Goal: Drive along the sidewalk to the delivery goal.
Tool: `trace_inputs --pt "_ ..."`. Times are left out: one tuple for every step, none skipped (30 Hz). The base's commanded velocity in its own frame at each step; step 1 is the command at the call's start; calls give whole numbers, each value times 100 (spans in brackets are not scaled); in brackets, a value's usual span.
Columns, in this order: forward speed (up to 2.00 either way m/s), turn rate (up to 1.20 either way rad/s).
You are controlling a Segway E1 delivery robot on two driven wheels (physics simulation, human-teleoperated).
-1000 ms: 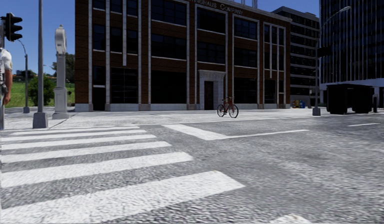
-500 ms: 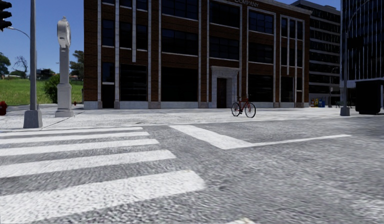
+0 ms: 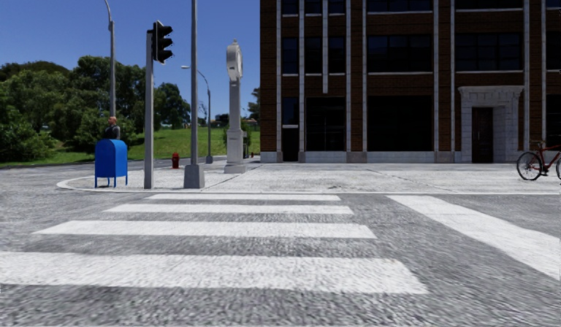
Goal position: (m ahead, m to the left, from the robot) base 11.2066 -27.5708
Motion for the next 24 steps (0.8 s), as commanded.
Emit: trace_inputs --pt "200 0" --pt "200 0" --pt "200 0" --pt "200 0" --pt "200 0" --pt "200 0" --pt "200 0" --pt "200 0" --pt "200 0" --pt "200 0" --pt "200 0" --pt "200 0" --pt "200 0" --pt "200 0" --pt "200 0" --pt "200 0" --pt "200 -8" --pt "200 -38" --pt "200 -69" --pt "200 -69" --pt "200 -81" --pt "200 -85" --pt "200 -49" --pt "200 -3"
